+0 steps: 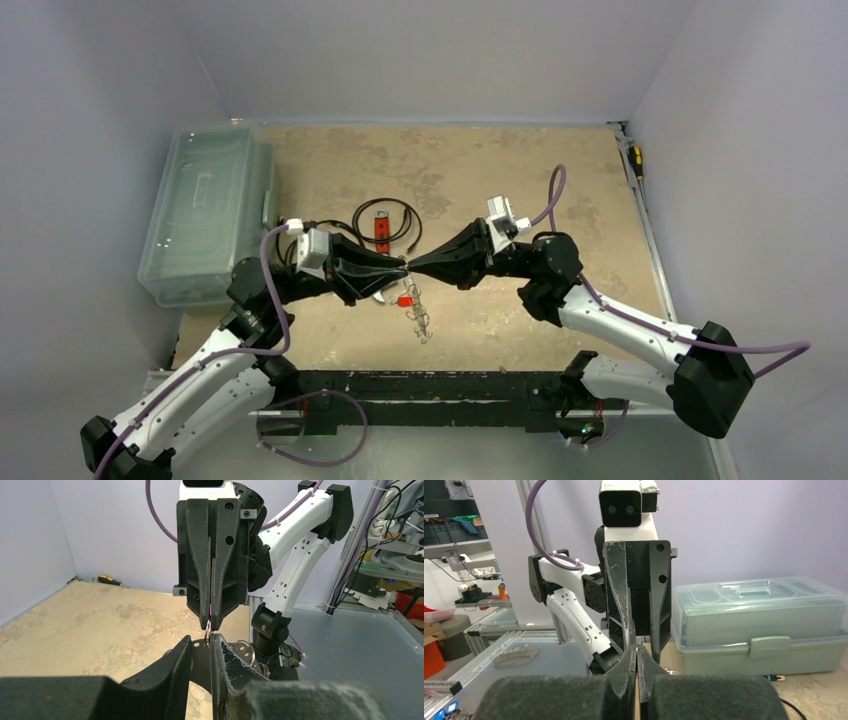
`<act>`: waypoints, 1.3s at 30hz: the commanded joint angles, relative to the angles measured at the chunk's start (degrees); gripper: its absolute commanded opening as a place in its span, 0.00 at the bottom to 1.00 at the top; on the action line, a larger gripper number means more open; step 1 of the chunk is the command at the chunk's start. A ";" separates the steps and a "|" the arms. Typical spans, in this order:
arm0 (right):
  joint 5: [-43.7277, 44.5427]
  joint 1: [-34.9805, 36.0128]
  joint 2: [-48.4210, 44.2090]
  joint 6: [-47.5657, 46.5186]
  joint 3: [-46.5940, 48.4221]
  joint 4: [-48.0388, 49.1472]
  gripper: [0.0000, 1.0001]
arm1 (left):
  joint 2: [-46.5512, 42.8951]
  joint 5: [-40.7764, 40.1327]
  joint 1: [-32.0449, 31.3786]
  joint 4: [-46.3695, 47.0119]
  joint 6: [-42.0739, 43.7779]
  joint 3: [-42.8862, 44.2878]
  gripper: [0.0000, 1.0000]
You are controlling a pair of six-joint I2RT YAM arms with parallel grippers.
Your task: Put the keys on the keyring
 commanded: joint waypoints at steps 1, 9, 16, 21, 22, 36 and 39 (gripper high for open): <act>-0.12 0.50 -0.30 -0.46 0.65 3.62 0.00 | 0.64 1.60 0.39 3.27 -1.70 0.00 0.19; -0.30 0.84 0.67 0.57 0.66 5.40 0.00 | 0.97 2.31 0.61 4.50 -2.38 -0.18 0.15; -0.65 1.20 1.20 1.18 0.54 6.57 0.00 | -0.26 1.72 0.59 5.30 -2.04 -0.72 0.00; -0.45 1.20 0.99 2.58 0.48 6.10 0.08 | -1.24 0.28 0.62 2.03 1.16 -0.32 0.00; -0.72 1.20 0.83 2.72 0.52 5.71 0.16 | -1.36 -0.07 0.62 0.69 2.17 -0.01 0.00; 11.00 1.03 -9.38 -26.52 9.90 -46.80 0.64 | -0.92 -4.66 0.15 -18.62 14.68 5.72 0.00; 10.59 1.03 -8.63 -31.36 12.67 -55.93 0.63 | -0.47 -4.98 0.16 -23.79 16.98 7.33 0.00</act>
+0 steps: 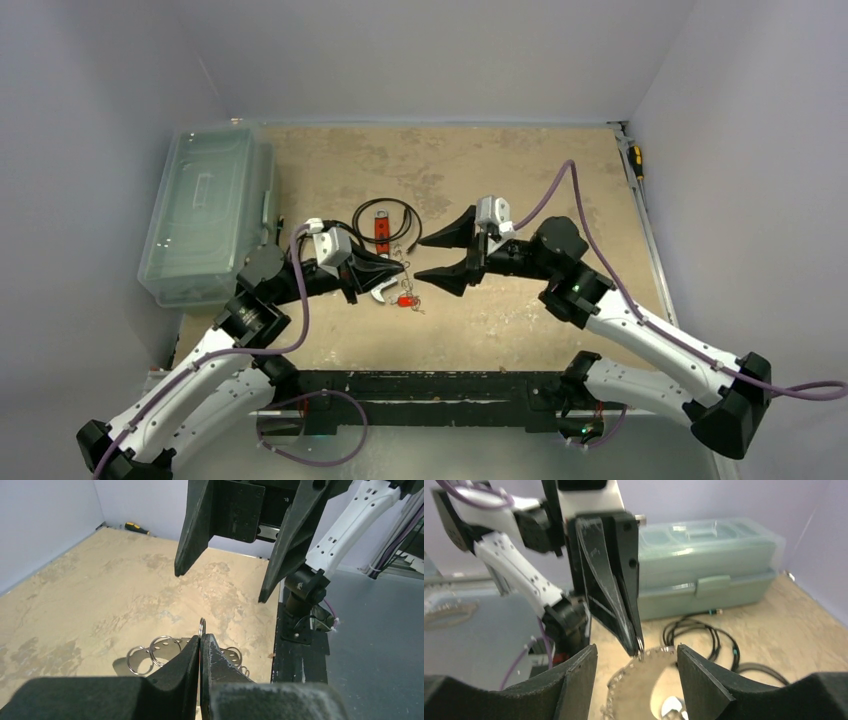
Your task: Put the keys on the keyring
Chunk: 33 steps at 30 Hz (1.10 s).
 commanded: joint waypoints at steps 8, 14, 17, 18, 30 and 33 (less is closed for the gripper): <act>-2.18 0.14 5.91 -16.87 11.14 -30.24 0.60 | 2.16 -3.75 -1.24 -19.15 9.07 9.52 0.00; -3.56 0.15 10.35 -18.50 14.41 -33.06 0.51 | 4.72 -4.23 -2.78 -19.67 9.23 7.89 0.00; -3.12 0.15 10.82 -18.65 14.60 -33.38 0.44 | 4.80 -4.27 -3.36 -19.50 9.31 7.61 0.00; -2.92 0.15 11.12 -18.72 14.60 -33.54 0.40 | 4.74 -4.27 -3.41 -19.38 9.33 7.58 0.00; -4.47 0.15 12.49 -19.65 14.77 -33.71 0.36 | 5.69 -3.89 -3.93 -19.16 9.17 7.71 0.00; -5.52 0.15 12.02 -19.53 14.56 -33.08 0.34 | 5.87 -3.71 -4.02 -18.80 8.98 7.47 0.00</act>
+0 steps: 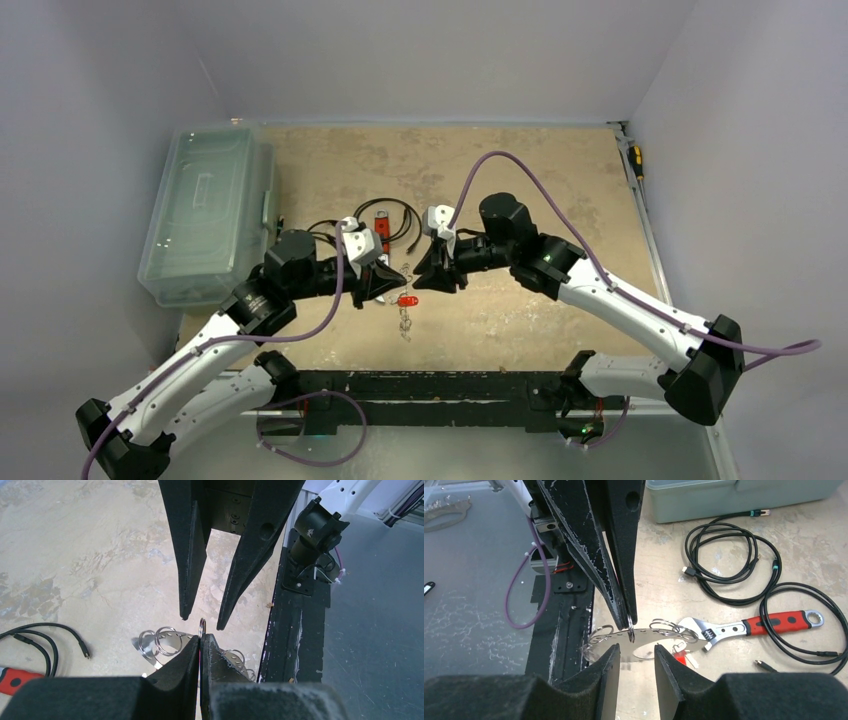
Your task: Put the keys on the keyring
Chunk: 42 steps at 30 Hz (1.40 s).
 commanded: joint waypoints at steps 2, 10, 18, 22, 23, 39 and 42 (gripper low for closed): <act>-2.84 0.13 -1.29 -0.42 1.60 2.30 0.34 | 0.11 0.62 -0.40 2.69 0.36 0.69 0.00; -3.76 0.16 -0.23 -0.03 1.19 3.51 0.26 | 0.68 0.73 -0.51 3.30 0.22 0.26 0.00; -3.64 0.13 0.42 -0.12 0.84 3.65 0.20 | 1.37 1.23 -0.52 3.84 0.06 0.17 0.00; -3.83 0.15 1.21 -0.20 0.74 3.69 0.15 | 1.72 1.38 -0.47 4.01 0.00 0.08 0.00; -3.96 0.11 1.33 -0.27 0.74 3.79 0.12 | 1.81 1.33 -0.45 4.01 0.01 0.08 0.00; -1.89 0.15 -1.42 -0.22 -3.59 10.41 0.00 | -1.77 -6.08 -0.42 4.87 -1.89 0.45 0.55; -1.95 0.16 -3.12 1.57 -5.56 15.01 0.00 | -5.76 -7.86 -0.36 7.03 -2.93 -0.92 0.66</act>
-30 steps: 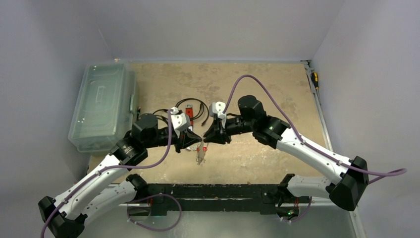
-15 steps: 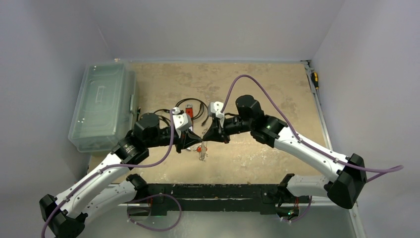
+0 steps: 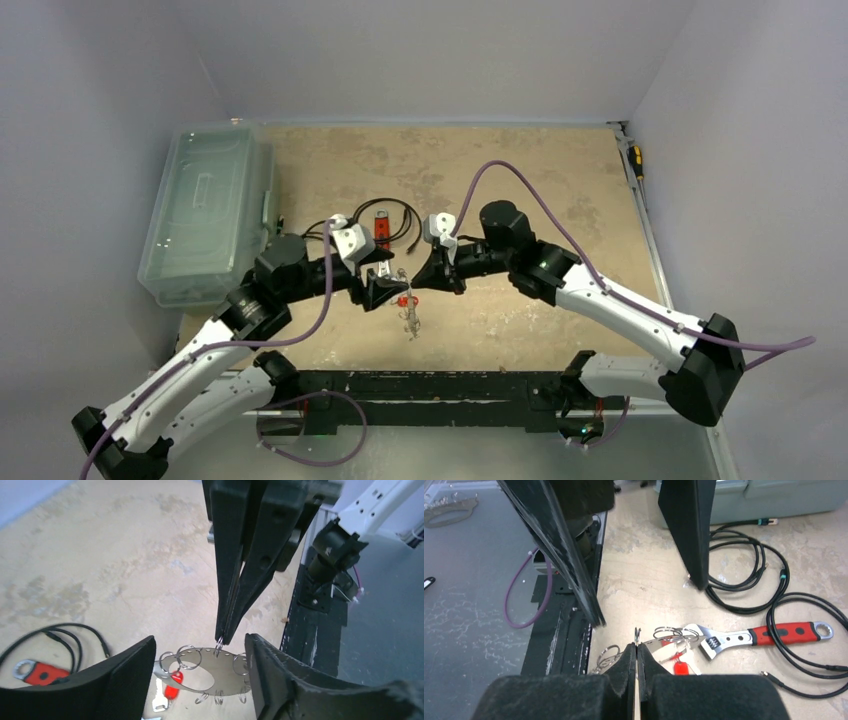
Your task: Put the keys on the keyring
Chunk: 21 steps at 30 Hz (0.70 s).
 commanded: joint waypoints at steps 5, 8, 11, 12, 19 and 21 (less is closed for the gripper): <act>0.65 0.16 -6.81 3.71 -4.28 15.70 0.00 | -11.35 -2.08 0.09 8.73 -2.56 -2.93 0.70; 0.48 0.15 -9.60 6.48 -6.96 22.77 0.00 | -13.57 0.59 0.28 11.35 -2.64 -4.33 0.65; 0.13 0.15 -12.58 12.31 -11.54 35.05 0.00 | -14.83 3.56 0.38 13.59 -2.69 -5.22 0.62; -0.20 0.15 -13.17 14.59 -12.83 38.85 0.00 | -15.06 4.45 0.39 14.16 -2.69 -5.44 0.61; -3.63 0.15 -12.93 21.82 -14.56 51.00 0.00 | -14.90 9.36 0.44 16.69 -3.29 -6.36 0.46; -4.72 0.15 -12.92 23.82 -14.90 54.28 0.00 | -14.60 10.04 0.52 17.16 -3.33 -6.47 0.41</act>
